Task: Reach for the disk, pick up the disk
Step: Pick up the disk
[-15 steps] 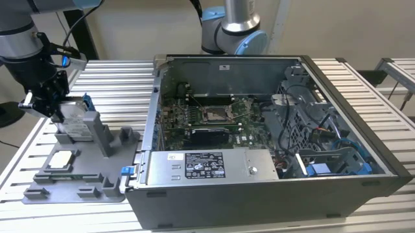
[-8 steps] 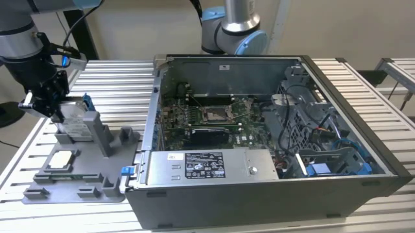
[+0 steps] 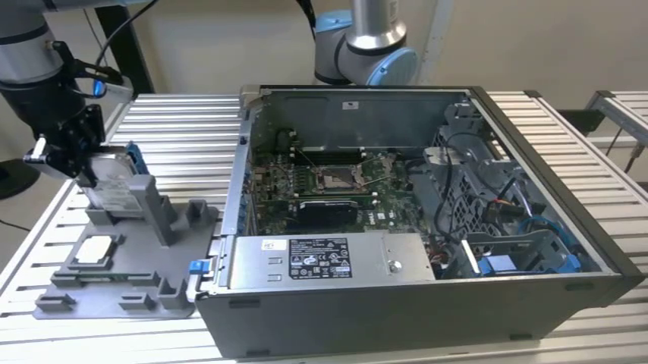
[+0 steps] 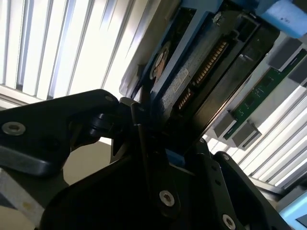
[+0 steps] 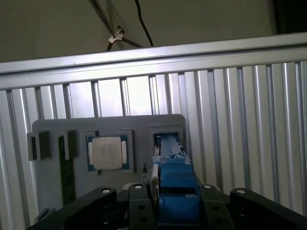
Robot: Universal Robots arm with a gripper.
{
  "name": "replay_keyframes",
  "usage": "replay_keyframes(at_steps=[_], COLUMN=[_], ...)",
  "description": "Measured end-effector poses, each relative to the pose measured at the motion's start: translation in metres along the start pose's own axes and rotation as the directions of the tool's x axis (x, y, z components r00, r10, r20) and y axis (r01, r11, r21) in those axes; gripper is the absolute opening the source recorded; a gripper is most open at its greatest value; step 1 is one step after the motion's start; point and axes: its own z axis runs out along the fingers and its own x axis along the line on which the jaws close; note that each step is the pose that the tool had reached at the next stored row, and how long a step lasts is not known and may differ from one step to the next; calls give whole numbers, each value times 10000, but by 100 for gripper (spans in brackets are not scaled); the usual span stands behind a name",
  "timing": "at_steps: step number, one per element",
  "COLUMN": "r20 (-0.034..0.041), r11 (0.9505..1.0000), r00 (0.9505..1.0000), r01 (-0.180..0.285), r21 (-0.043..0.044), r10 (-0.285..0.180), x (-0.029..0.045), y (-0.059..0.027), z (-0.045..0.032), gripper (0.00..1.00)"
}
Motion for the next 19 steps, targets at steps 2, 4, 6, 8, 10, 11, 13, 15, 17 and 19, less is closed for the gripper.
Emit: replay_keyframes(at_steps=[2, 4, 6, 8, 10, 11, 13, 15, 17, 19], r20=[-21, -46, -67, -83, -95, -102, -112, -121, -130, -139], r11=[10000, 10000, 10000, 10000, 10000, 10000, 10000, 10000, 10000, 10000], r00=[10000, 10000, 10000, 10000, 10000, 9999, 9999, 9999, 9999, 9999], r01=[-1, -1, -2, -2, -2, -3, -3, -3, -3, -3], r21=[2, 4, 7, 10, 11, 12, 13, 14, 15, 15], r10=[1, 1, 2, 2, 2, 3, 3, 3, 3, 3], x=[0, 0, 0, -1, -1, -1, -1, -1, -1, -1], y=[1, 2, 3, 4, 5, 6, 7, 7, 8, 9], z=[-52, -99, -141, -183, -223, -242, -279, -314, -349, -390], gripper=[0, 0, 0, 0, 0, 0, 0, 0, 0, 0])
